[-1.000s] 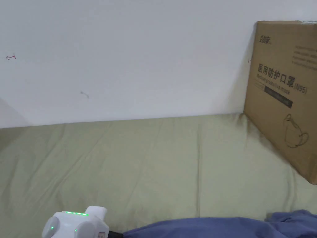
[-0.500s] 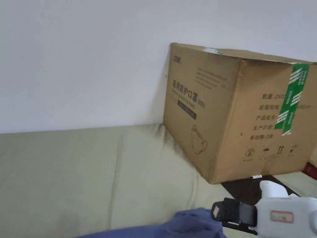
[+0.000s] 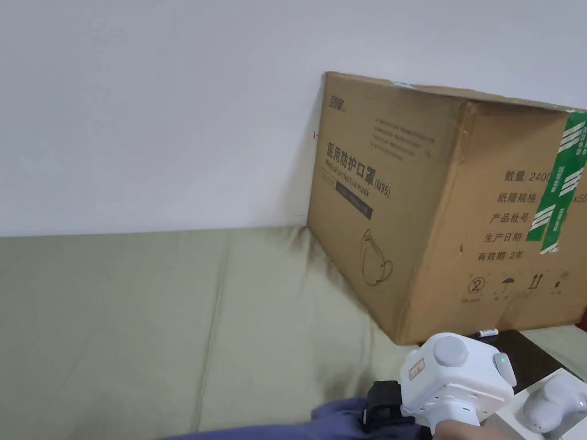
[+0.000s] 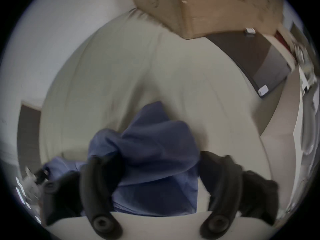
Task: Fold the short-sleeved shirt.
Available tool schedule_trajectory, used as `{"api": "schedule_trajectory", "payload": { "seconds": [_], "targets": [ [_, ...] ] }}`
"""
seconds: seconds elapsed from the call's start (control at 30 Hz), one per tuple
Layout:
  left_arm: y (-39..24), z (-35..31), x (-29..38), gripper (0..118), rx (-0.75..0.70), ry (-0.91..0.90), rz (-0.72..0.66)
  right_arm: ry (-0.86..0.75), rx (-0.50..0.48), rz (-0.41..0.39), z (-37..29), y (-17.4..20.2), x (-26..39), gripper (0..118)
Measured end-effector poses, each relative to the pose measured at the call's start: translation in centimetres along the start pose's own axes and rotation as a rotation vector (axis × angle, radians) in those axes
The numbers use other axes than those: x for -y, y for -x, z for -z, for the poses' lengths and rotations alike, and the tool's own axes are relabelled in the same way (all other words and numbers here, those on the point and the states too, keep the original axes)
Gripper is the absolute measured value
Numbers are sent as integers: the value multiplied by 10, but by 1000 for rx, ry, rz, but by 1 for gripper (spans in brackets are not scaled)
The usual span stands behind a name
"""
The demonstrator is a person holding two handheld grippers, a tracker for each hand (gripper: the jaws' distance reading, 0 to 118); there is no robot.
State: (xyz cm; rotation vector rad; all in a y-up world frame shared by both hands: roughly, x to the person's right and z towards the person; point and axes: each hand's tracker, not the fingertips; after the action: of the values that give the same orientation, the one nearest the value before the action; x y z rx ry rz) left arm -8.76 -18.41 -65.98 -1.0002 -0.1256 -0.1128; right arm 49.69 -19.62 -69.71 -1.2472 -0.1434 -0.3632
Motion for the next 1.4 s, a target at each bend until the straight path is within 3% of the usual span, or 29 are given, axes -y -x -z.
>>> {"api": "schedule_trajectory", "payload": {
  "seconds": [0.03, 0.07, 0.1, 0.13, 0.17, 0.4, 0.67, 0.9, 1.13, 1.4],
  "targets": [
    [0, 1, 1, 6, 1, 5, 0, -5, 37, -49, -2, 7, 6, 76],
    [0, 1, 2, 5, 5, 9, -1, -9, 56, -102, -4, 11, 7, 52],
    [0, 1, 2, 5, 9, 15, 2, -20, 35, -115, -7, 13, 8, 22],
    [2, 2, 2, 5, 7, 16, 4, -33, -1, -96, -10, 14, 8, 5],
    [2, -1, 3, 5, 6, 13, 0, -83, -4, -70, -20, 19, 18, 4],
    [12, -73, -9, 5, 31, -116, -47, -365, -43, -119, -126, 37, 48, 5],
    [41, -228, -24, 5, 23, -327, -31, -527, -132, -157, -281, 61, 78, 5],
    [71, -331, -46, 5, -15, -458, -57, -672, -176, -193, -396, 111, 85, 4],
    [89, -382, -98, 5, -39, -545, -85, -830, -136, -253, -475, 170, 45, 4],
    [100, -374, -194, 5, -45, -636, -155, -977, 6, -277, -516, 226, -42, 4]
  ]
}}
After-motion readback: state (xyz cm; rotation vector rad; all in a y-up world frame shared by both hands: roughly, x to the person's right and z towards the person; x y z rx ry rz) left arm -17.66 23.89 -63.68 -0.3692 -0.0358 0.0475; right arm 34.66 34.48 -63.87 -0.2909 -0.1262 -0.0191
